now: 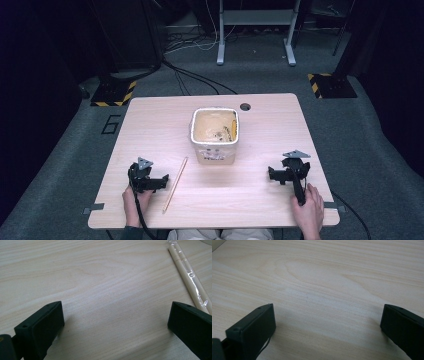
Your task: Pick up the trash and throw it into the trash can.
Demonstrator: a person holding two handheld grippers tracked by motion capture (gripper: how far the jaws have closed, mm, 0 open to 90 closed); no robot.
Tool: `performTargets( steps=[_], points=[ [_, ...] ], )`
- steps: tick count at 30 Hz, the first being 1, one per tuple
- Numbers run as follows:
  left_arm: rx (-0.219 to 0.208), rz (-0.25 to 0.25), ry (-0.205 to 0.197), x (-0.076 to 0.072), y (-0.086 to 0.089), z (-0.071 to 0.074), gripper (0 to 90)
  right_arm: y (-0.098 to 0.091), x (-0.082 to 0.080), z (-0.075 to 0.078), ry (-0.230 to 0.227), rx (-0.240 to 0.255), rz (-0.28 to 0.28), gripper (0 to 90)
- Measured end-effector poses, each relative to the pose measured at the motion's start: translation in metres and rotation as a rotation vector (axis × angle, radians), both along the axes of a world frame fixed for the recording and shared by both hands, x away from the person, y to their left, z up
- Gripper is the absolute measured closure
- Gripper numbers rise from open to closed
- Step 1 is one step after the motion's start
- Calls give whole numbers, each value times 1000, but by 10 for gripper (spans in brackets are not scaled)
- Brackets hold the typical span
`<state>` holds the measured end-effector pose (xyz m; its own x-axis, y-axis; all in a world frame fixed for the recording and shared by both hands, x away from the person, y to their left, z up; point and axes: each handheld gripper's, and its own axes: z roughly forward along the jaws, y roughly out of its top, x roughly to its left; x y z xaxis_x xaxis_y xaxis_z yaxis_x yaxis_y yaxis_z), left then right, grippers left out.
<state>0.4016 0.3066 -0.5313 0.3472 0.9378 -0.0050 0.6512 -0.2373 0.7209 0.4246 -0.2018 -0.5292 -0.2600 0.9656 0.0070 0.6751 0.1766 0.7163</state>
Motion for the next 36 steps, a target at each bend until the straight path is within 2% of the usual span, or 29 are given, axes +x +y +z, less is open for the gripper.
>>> performTargets(
  steps=[12, 15, 16, 24, 30, 36],
  points=[
    [-1, 23, 1, 0, 3, 1, 1, 0, 0, 0, 1, 0, 0, 0],
    [-27, 46, -12, -3, 5, 2, 15, 0, 0, 0, 0, -1, 0, 0],
    [-33, 45, -23, -4, 6, 3, 19, 0, 0, 0, 1, -1, 0, 0],
    [-41, 7, -25, -10, -1, 8, 35, 0, 0, 0, 1, -1, 0, 0],
    [-50, -15, -15, -12, -6, 9, 35, 0, 0, 0, 1, -1, 0, 0],
    [-63, -16, -12, -12, -10, 10, 32, 0, 0, 0, 1, -1, 0, 0]
  ],
)
